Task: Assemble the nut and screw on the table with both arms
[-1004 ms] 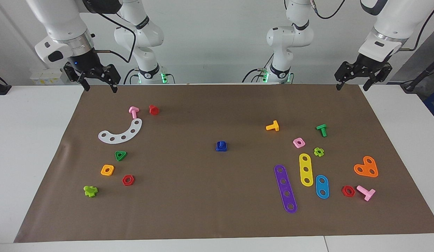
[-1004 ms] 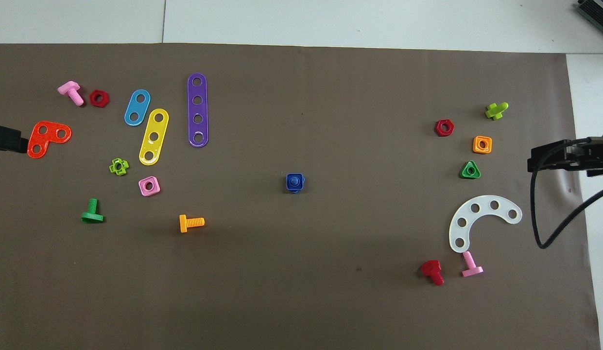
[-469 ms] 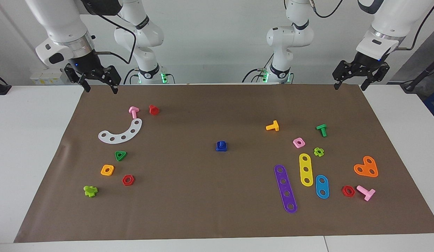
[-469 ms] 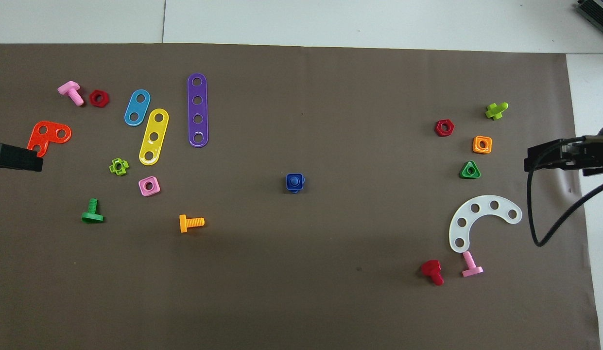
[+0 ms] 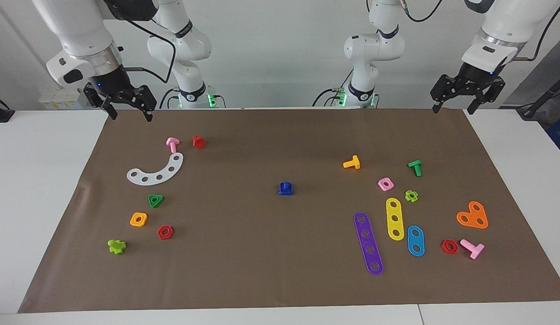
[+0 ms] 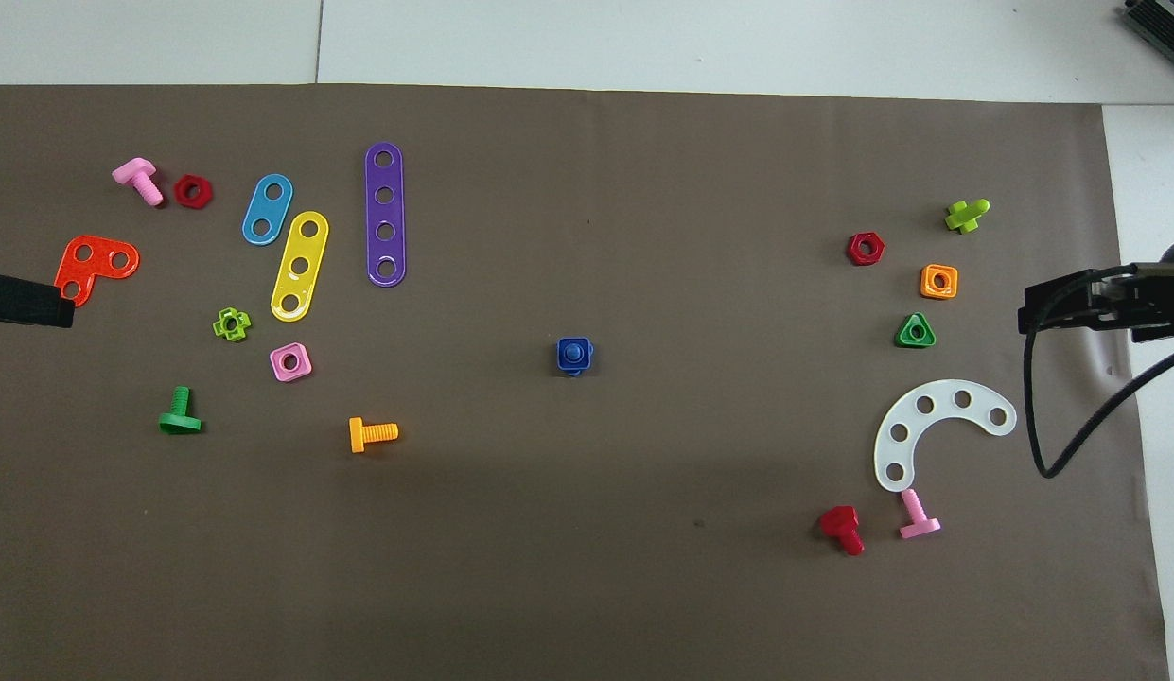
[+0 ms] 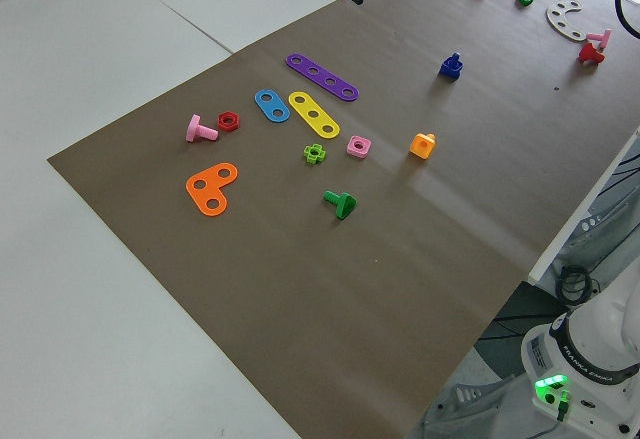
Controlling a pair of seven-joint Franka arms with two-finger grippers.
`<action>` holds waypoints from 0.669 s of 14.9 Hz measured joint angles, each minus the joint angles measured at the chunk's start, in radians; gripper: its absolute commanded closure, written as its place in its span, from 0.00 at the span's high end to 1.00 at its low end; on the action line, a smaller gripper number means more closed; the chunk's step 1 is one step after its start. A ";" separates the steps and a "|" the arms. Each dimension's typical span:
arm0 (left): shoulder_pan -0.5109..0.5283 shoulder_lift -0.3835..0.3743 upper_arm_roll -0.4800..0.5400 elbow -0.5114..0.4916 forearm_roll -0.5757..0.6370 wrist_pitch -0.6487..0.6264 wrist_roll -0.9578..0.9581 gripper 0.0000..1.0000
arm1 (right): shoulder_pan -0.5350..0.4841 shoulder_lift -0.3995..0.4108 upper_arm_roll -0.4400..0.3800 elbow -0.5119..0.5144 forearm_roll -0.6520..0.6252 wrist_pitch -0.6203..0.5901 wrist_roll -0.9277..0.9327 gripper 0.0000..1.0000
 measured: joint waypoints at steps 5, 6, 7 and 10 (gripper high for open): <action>0.000 0.001 -0.001 0.000 0.000 -0.008 0.000 1.00 | 0.000 0.000 0.000 0.000 0.000 0.000 0.000 1.00; 0.000 0.001 -0.001 0.000 0.000 -0.010 0.000 1.00 | 0.000 0.000 0.000 0.000 0.000 0.000 0.000 1.00; 0.000 0.001 -0.001 0.000 0.000 -0.012 0.000 1.00 | 0.000 0.000 0.000 0.000 0.000 0.000 0.000 1.00; 0.000 0.001 -0.001 0.000 0.000 -0.014 0.000 1.00 | 0.000 0.000 0.000 0.000 0.000 0.000 0.000 1.00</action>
